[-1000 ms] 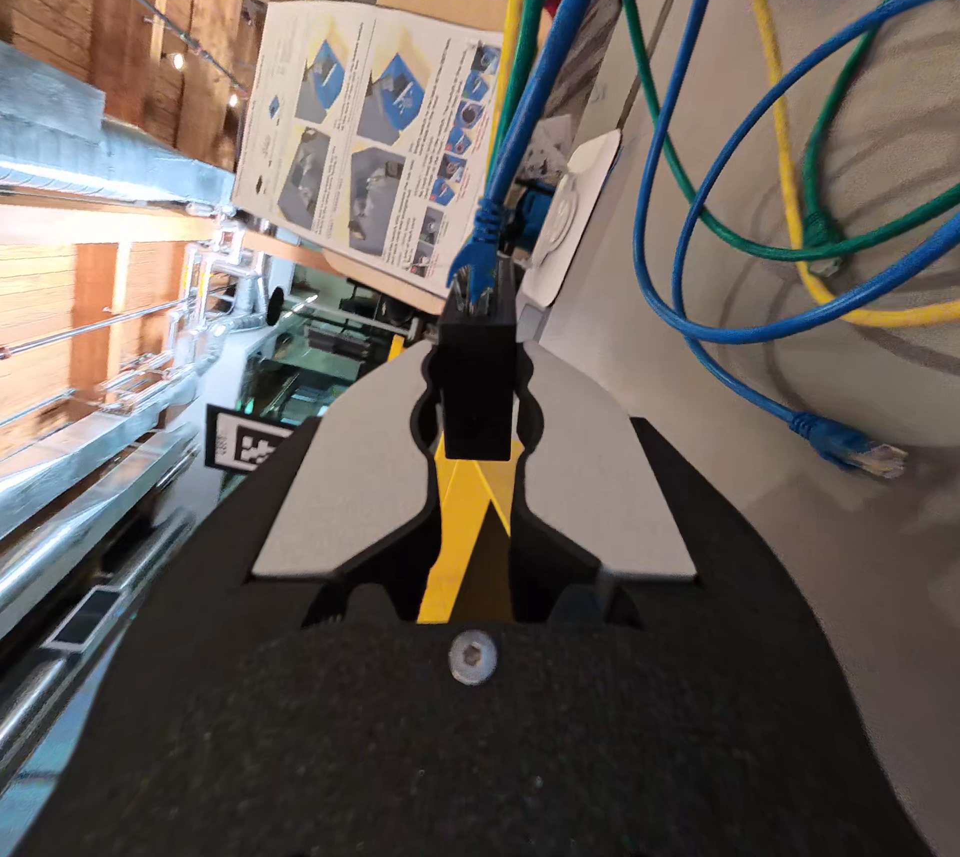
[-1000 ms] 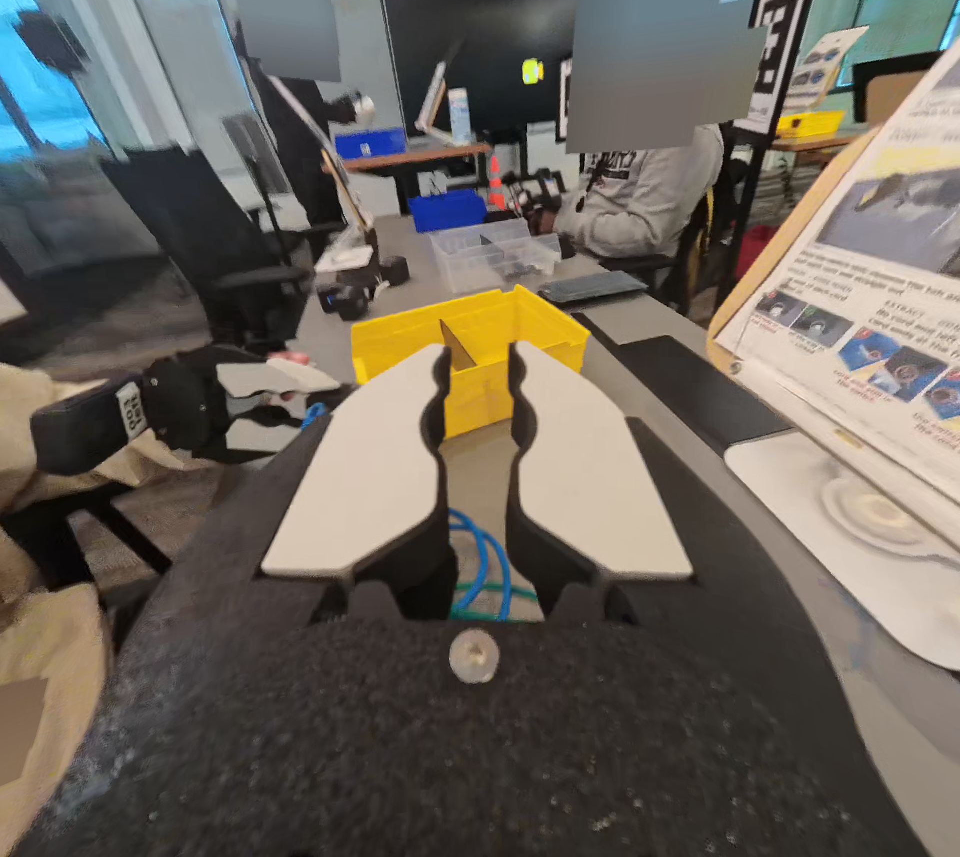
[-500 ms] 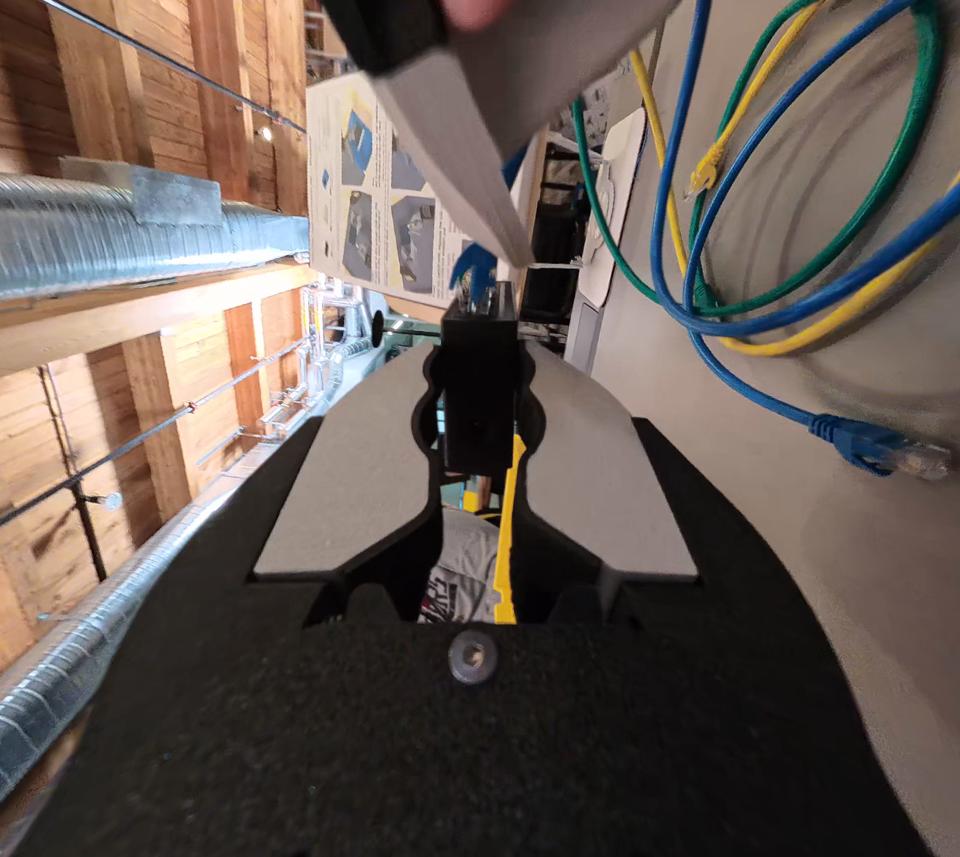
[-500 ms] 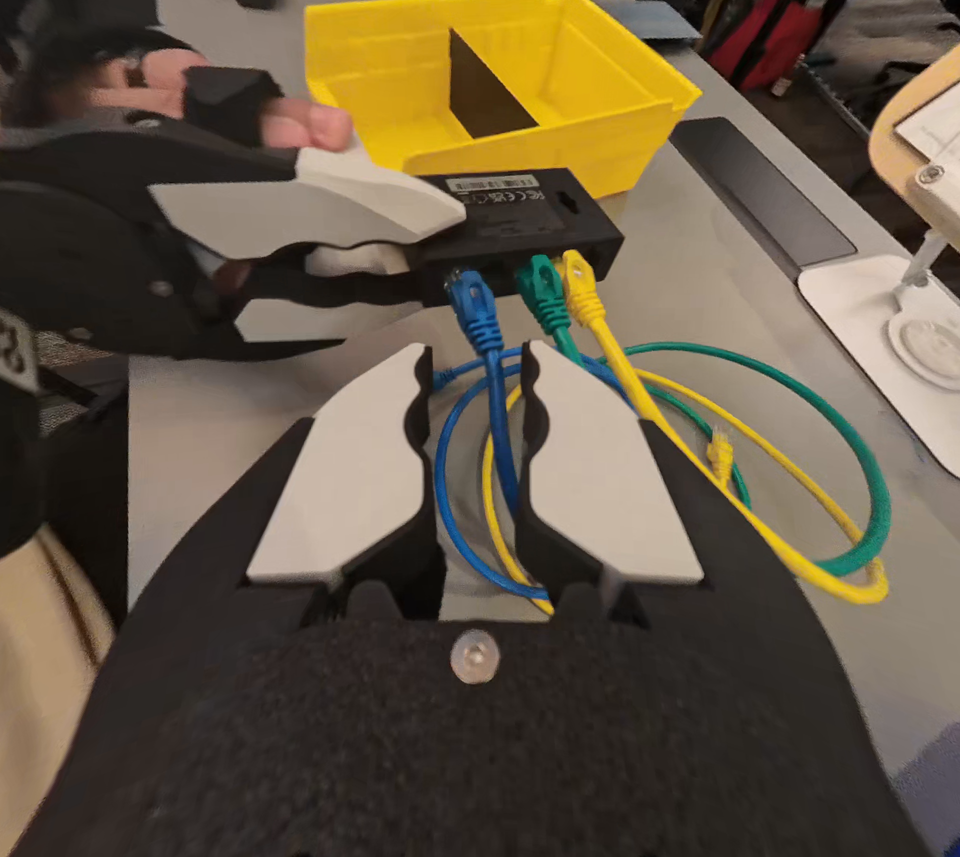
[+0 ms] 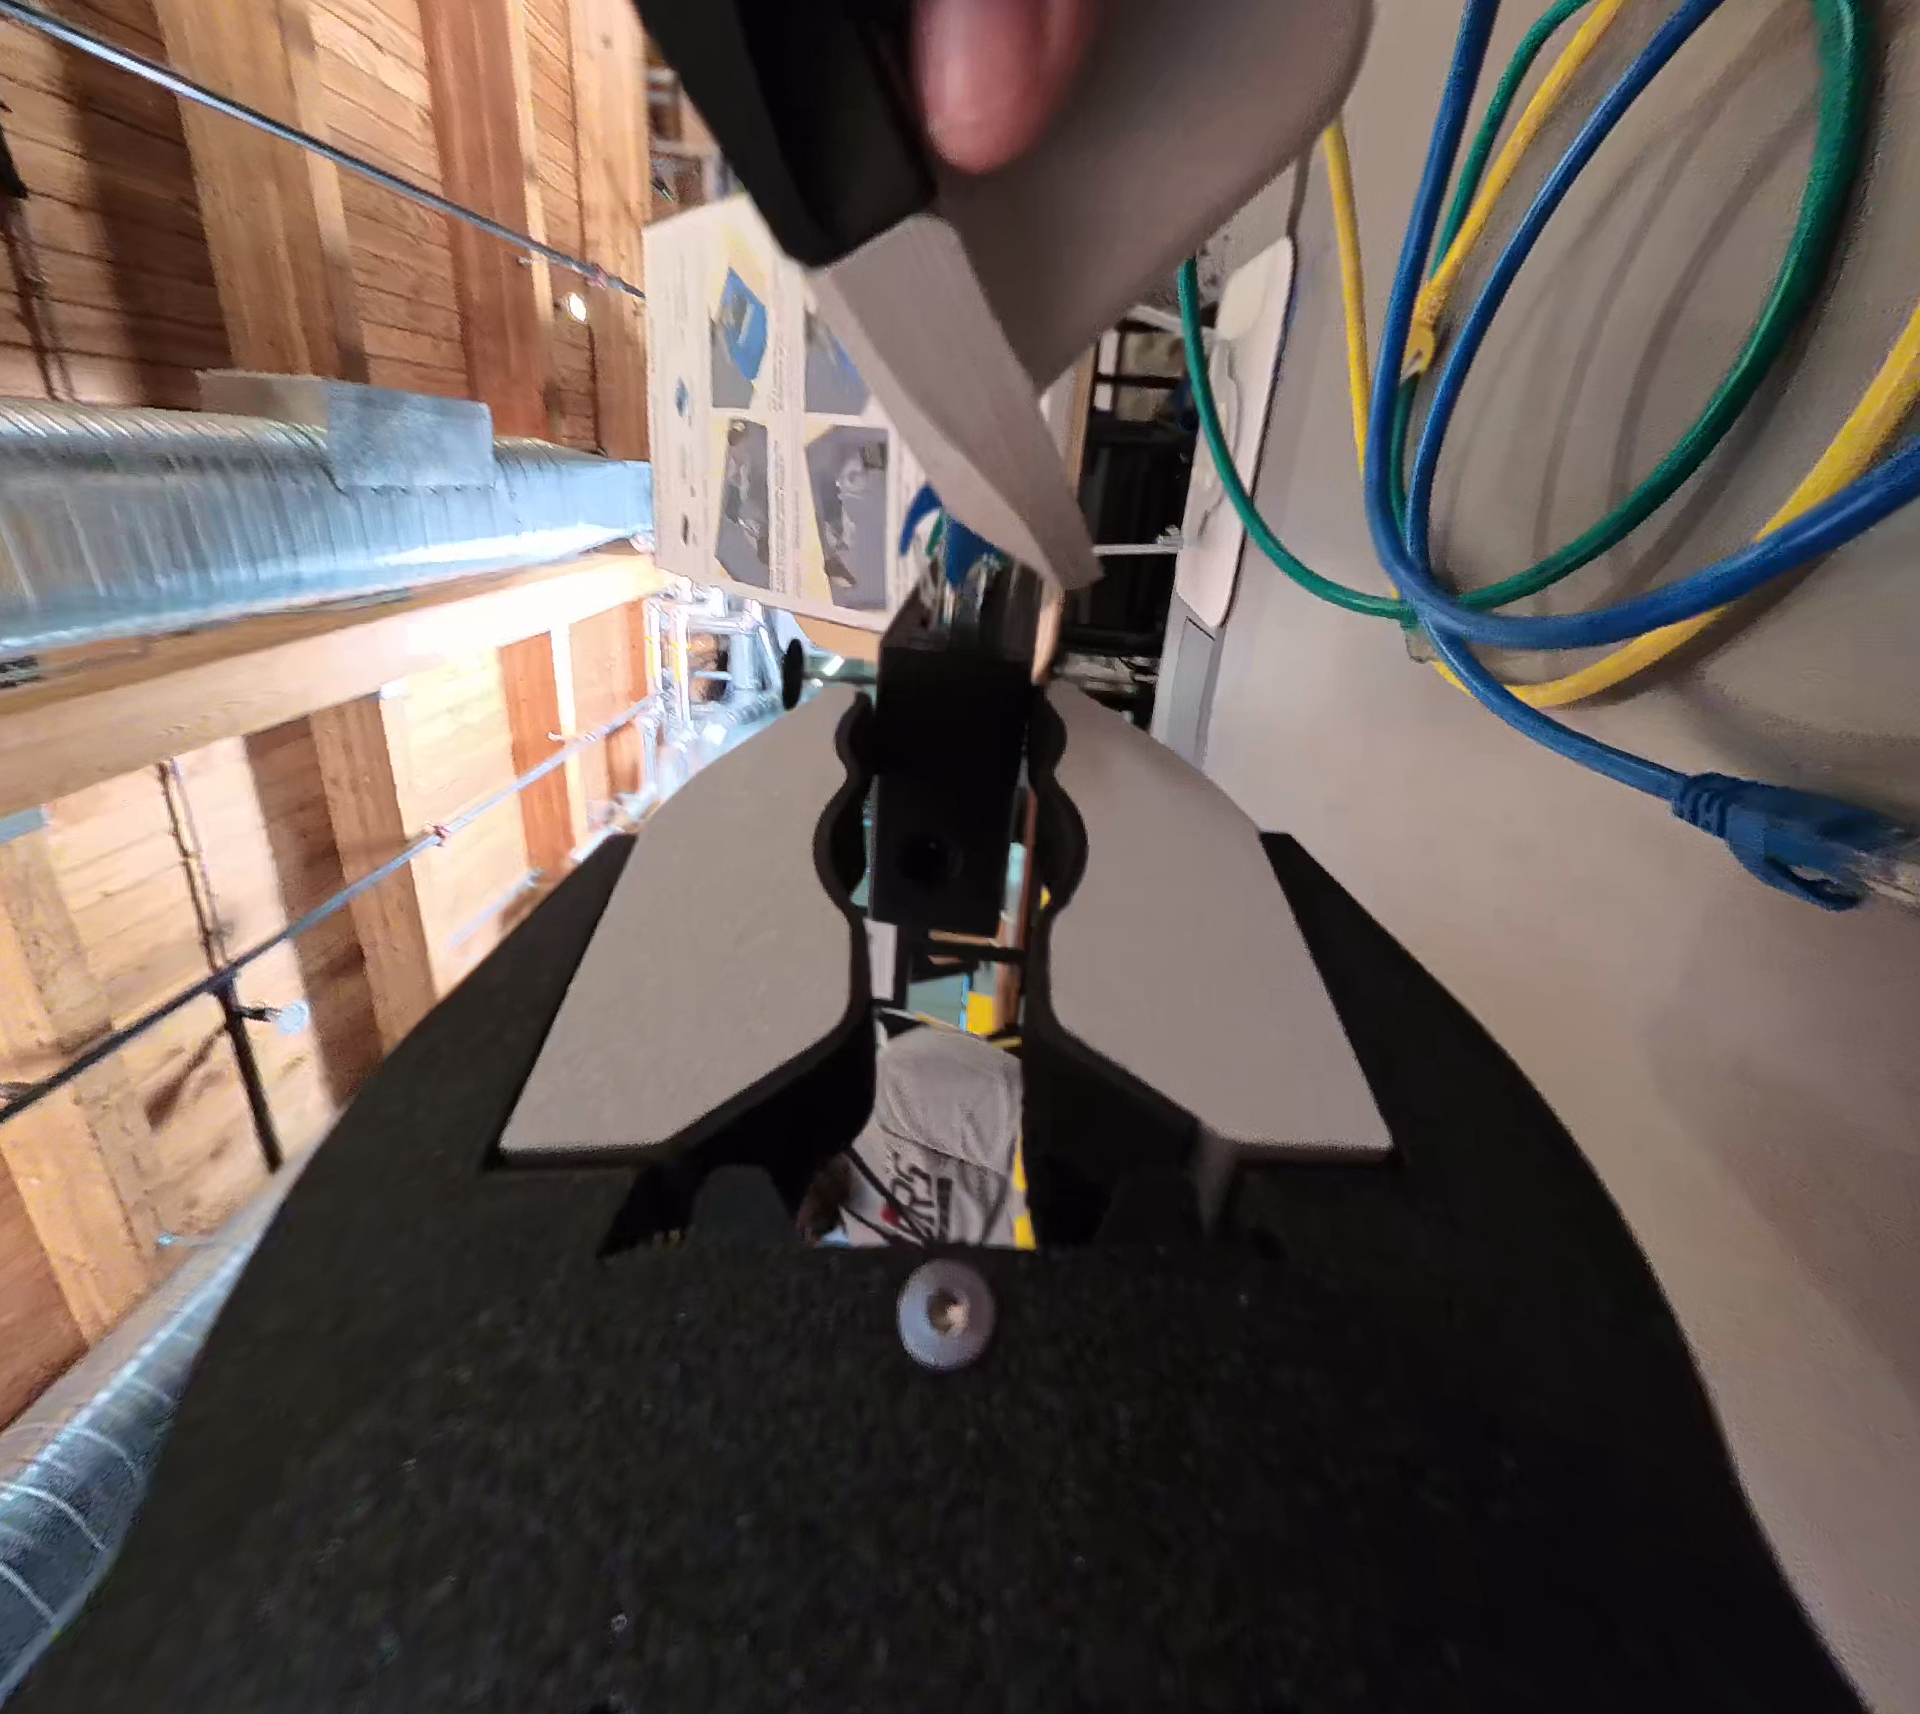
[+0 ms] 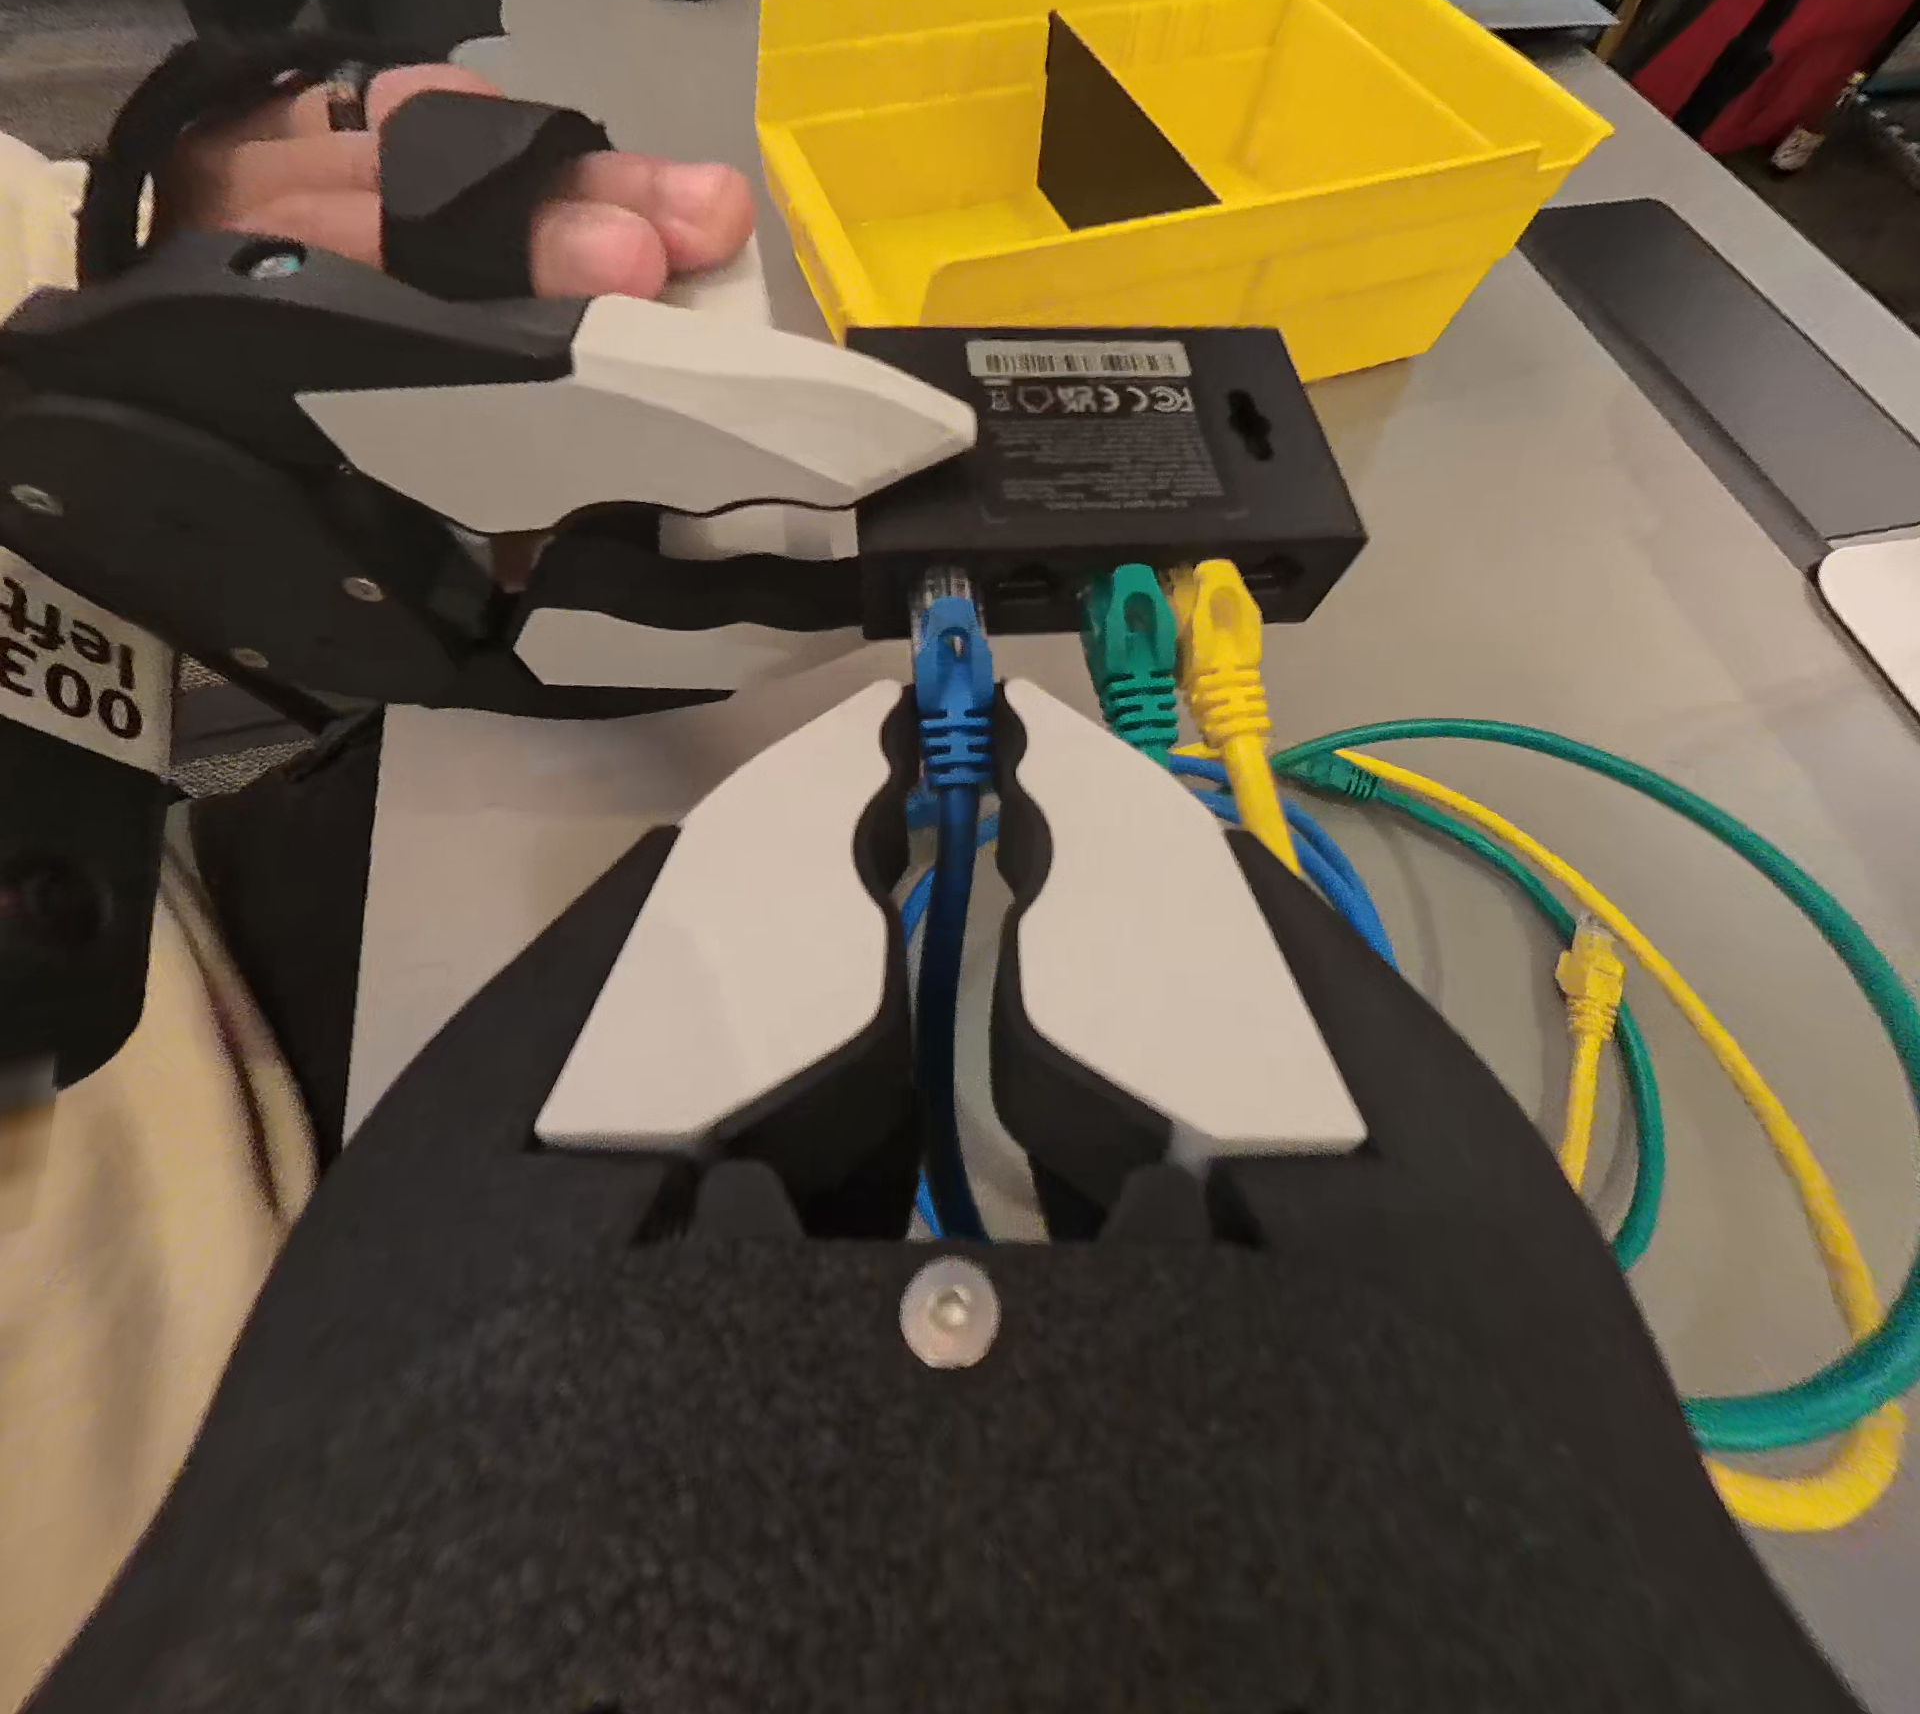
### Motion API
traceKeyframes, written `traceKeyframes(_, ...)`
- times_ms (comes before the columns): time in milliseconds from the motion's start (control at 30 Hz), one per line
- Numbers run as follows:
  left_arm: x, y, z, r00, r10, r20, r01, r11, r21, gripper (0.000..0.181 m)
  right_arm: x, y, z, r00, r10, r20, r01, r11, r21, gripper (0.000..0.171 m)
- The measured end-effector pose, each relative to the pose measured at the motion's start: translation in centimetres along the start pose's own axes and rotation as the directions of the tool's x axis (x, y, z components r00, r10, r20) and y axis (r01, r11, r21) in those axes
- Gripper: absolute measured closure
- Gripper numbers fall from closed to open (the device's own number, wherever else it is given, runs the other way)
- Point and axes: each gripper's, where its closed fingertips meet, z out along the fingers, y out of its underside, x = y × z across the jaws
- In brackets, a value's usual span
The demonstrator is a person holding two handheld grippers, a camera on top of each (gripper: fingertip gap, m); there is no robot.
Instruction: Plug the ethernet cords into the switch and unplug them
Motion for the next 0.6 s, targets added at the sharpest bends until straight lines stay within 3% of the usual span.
traceKeyframes(167,1.4,1.5,1.0,0.996,-0.025,-0.086,0.019,0.997,-0.071,0.153,0.1,0.3,-0.2,1.000,-0.006,-0.015,0.006,1.000,-0.023,0.159)
traceKeyframes(233,2.0,1.1,0.9,0.996,0.003,-0.090,-0.007,0.999,-0.043,0.181,0.3,0.7,0.1,0.999,-0.024,-0.034,0.022,0.998,-0.055,0.159)
traceKeyframes(300,2.9,1.4,0.9,0.992,0.031,-0.125,-0.039,0.997,-0.062,0.181,0.4,1.1,0.3,1.000,0.001,-0.019,-0.002,0.998,-0.061,0.159)
traceKeyframes(433,5.4,2.4,0.2,0.965,-0.064,-0.255,0.047,0.996,-0.075,0.181,1.4,2.9,0.0,0.998,0.059,-0.012,-0.060,0.992,-0.108,0.159)
traceKeyframes(567,8.1,2.9,-1.5,0.862,-0.266,-0.432,0.233,0.964,-0.129,0.180,1.7,4.4,-0.9,0.997,0.076,-0.003,-0.075,0.986,-0.147,0.159)
traceKeyframes(600,8.4,3.0,-1.7,0.843,-0.296,-0.450,0.262,0.955,-0.136,0.168,1.5,4.7,-1.1,0.996,0.086,0.010,-0.084,0.984,-0.155,0.159)
